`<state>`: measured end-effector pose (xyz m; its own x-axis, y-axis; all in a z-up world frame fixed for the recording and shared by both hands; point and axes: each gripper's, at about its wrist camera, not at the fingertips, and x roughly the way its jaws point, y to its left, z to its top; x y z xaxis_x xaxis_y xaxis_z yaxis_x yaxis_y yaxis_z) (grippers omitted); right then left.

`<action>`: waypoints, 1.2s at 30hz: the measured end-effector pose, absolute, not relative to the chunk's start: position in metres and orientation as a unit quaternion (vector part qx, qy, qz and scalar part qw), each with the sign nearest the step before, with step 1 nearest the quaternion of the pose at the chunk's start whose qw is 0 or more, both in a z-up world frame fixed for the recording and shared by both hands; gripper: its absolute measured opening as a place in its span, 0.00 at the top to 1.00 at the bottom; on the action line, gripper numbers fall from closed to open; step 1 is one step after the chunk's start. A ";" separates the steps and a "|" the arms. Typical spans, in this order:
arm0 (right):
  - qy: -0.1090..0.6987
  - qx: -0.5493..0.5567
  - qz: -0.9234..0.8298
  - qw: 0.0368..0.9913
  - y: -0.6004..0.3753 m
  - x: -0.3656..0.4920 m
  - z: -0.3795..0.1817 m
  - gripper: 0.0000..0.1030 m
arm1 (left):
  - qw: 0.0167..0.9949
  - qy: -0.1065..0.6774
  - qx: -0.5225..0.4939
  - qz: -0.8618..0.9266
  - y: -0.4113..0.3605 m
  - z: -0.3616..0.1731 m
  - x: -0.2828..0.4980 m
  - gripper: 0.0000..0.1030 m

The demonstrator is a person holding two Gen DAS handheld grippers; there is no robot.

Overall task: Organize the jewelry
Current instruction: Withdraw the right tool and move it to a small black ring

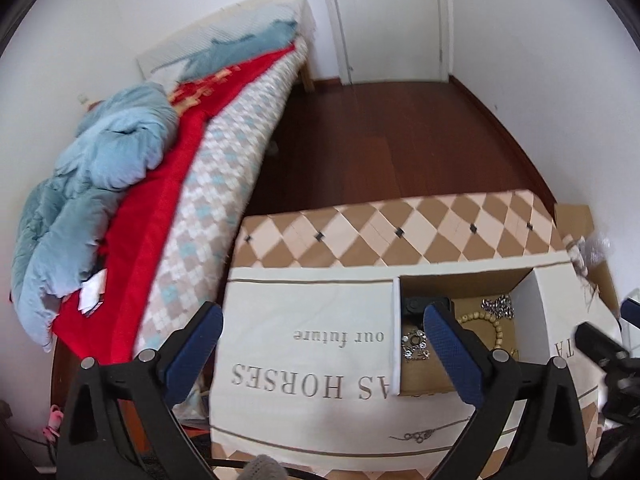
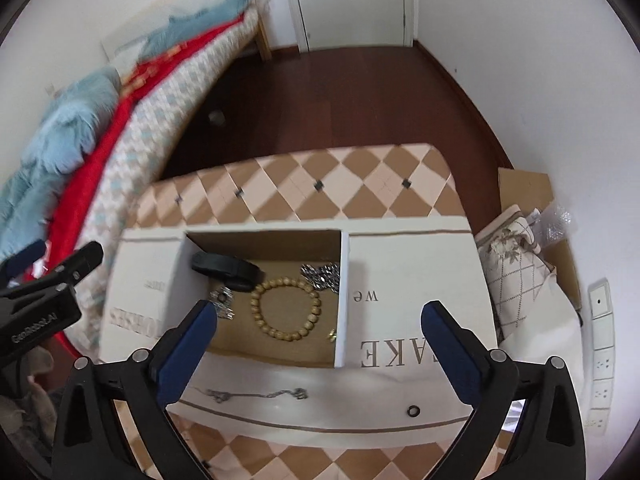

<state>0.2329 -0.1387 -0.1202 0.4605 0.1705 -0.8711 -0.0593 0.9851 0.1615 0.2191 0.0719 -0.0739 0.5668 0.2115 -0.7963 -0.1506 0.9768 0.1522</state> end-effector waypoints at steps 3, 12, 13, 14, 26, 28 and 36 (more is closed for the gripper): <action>0.499 0.086 0.072 0.860 -0.157 0.214 -0.106 0.00 | 0.893 0.430 0.032 0.130 0.078 -0.060 0.198 0.00; 0.485 0.100 0.001 0.869 -0.203 0.145 -0.106 0.00 | 0.881 0.434 0.033 0.188 0.087 -0.075 0.147 0.00; 0.490 0.097 -0.009 0.866 -0.207 0.141 -0.113 0.00 | 0.878 0.440 0.034 0.189 0.085 -0.080 0.145 0.00; 0.497 0.095 -0.015 0.862 -0.209 0.138 -0.123 0.02 | 0.872 0.451 0.035 0.187 0.083 -0.090 0.143 0.00; 0.550 0.086 -0.049 0.830 -0.224 0.147 -0.255 0.39 | 0.808 0.575 0.060 0.110 0.036 -0.207 0.158 0.01; 0.552 0.081 -0.050 0.829 -0.224 0.147 -0.264 0.43 | 0.807 0.578 0.064 0.104 0.030 -0.213 0.161 0.01; 0.535 0.037 -0.045 0.843 -0.209 0.150 -0.269 0.68 | 0.809 0.577 0.080 0.073 0.003 -0.214 0.174 0.01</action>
